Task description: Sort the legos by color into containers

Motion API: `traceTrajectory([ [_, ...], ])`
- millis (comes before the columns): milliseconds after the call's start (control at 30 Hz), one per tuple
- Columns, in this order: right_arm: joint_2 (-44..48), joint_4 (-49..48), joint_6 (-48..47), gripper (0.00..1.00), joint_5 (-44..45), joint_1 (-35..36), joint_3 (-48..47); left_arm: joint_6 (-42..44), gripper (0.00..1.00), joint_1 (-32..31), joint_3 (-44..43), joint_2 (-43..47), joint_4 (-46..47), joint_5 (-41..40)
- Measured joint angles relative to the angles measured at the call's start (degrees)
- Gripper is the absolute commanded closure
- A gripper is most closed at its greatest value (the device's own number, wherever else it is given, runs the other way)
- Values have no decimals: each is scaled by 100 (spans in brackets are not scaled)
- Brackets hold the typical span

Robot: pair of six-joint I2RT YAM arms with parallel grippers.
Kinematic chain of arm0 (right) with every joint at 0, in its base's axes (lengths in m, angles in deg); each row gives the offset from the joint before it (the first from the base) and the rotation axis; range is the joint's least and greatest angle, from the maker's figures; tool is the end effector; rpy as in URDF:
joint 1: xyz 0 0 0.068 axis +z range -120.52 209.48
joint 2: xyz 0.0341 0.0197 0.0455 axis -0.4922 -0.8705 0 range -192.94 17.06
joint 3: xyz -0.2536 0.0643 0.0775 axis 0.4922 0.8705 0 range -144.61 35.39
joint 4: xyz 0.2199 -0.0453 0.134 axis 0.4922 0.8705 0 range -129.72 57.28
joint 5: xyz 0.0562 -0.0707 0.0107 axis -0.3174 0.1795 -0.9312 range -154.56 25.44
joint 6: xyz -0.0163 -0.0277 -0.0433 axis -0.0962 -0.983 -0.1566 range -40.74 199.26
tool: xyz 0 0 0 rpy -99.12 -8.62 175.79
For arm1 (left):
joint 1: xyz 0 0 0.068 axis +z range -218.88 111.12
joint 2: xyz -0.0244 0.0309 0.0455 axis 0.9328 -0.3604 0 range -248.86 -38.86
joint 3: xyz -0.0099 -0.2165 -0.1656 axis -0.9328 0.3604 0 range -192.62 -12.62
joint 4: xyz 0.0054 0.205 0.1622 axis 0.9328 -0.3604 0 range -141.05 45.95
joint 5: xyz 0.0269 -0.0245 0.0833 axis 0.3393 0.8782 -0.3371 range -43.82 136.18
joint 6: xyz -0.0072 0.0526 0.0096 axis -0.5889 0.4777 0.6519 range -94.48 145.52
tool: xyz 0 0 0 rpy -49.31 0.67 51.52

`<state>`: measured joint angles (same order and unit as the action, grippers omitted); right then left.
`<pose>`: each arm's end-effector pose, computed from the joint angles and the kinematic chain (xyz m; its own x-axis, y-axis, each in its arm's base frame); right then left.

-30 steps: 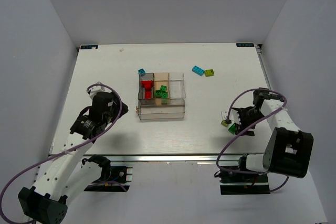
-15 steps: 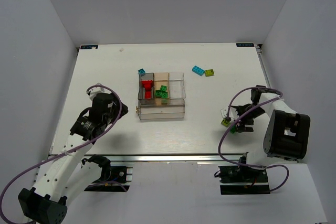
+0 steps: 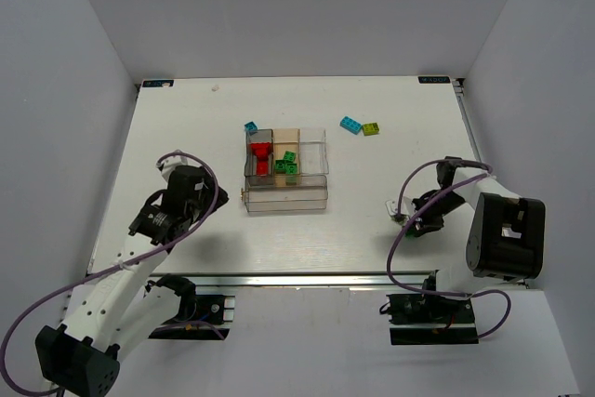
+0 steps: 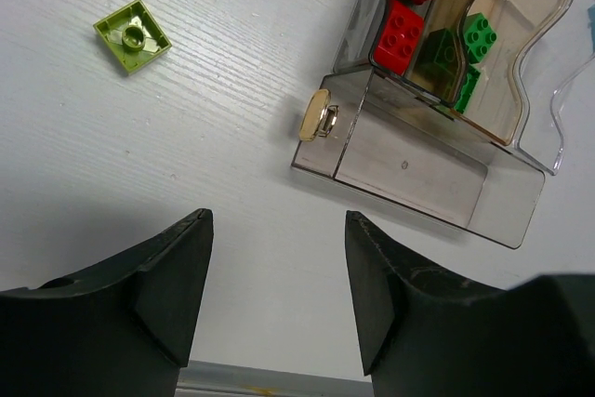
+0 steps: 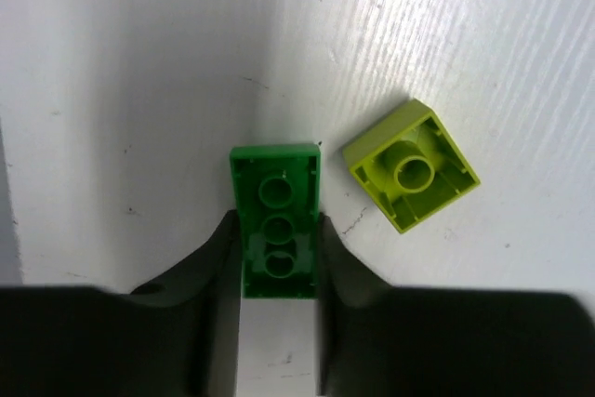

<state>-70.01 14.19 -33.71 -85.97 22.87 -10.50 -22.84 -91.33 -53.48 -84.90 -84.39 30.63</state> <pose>0.2209 -0.0126 0.1543 0.2577 -0.8928 -0.3694 -0.9654 -0.2537 -0.0603 0.1534 -0.0531 0.2639 -0.5834 -0.5379 -0.6085 -0.3634 0.8430 -0.3966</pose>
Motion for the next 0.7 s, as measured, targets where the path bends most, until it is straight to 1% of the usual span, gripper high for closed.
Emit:
traceTrajectory([
  [100,0,59,-2,98,-2,-22,-48,-9,31,0,24,-37,37,0],
  [133,0,111,0,99,4,-44,-68,-15,31,0,46,-42,52,2],
  [233,13,468,7,100,9,-166,-192,-20,31,0,133,-94,98,13],
  [333,122,1196,-4,100,-278,-212,-647,-31,31,0,210,-186,144,37],
  [400,422,1351,-4,100,-782,-111,-927,-63,30,0,258,-219,177,39],
  [500,868,1488,-13,100,-1740,313,-1178,-129,30,0,313,-219,190,42],
  [567,951,1207,173,100,-2308,815,-1226,-175,30,0,345,-219,229,48],
  [600,944,793,581,100,-2518,1106,-1209,-197,30,0,354,-225,238,55],
  [667,892,-398,1792,100,-2728,1753,-1145,-236,30,0,367,-236,260,66],
  [700,809,-1040,2581,100,-2758,2035,-1145,-260,30,0,367,-240,262,81],
])
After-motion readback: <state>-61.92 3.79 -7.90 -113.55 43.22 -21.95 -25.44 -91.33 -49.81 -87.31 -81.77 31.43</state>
